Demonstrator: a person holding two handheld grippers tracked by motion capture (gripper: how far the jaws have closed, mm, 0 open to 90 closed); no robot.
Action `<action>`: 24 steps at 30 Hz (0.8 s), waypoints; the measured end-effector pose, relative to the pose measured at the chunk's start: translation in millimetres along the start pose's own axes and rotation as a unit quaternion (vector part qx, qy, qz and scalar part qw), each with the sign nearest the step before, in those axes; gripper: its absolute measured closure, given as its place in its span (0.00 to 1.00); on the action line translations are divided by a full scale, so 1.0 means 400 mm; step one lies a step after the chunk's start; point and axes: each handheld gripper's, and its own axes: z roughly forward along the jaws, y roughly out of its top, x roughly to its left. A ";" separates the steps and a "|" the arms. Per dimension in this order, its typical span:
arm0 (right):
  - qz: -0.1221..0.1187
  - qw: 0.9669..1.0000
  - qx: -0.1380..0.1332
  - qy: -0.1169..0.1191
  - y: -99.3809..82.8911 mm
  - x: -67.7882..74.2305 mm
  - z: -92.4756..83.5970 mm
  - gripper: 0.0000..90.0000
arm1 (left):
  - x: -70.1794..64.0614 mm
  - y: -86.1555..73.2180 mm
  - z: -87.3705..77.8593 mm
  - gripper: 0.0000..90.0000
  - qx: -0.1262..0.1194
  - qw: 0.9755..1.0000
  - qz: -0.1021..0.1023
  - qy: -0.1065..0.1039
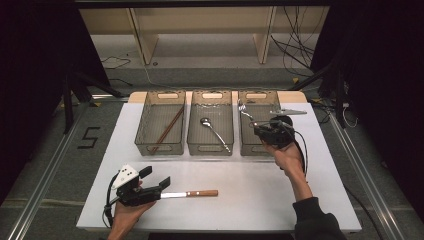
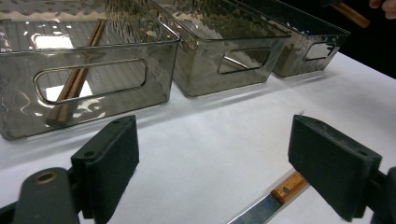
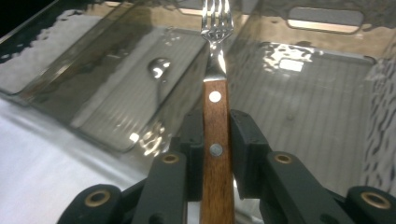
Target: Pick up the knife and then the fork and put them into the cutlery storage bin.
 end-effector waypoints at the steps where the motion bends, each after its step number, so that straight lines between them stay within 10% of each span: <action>1: 0.002 1.000 0.001 -0.004 0.004 -0.004 0.005 0.86 | 0.000 0.000 0.000 0.18 0.000 1.000 0.000 0.000; 24: 0.034 0.997 0.046 -0.059 0.068 -0.059 0.113 0.86 | 0.001 0.000 -0.001 0.18 -0.001 1.000 -0.002 -0.001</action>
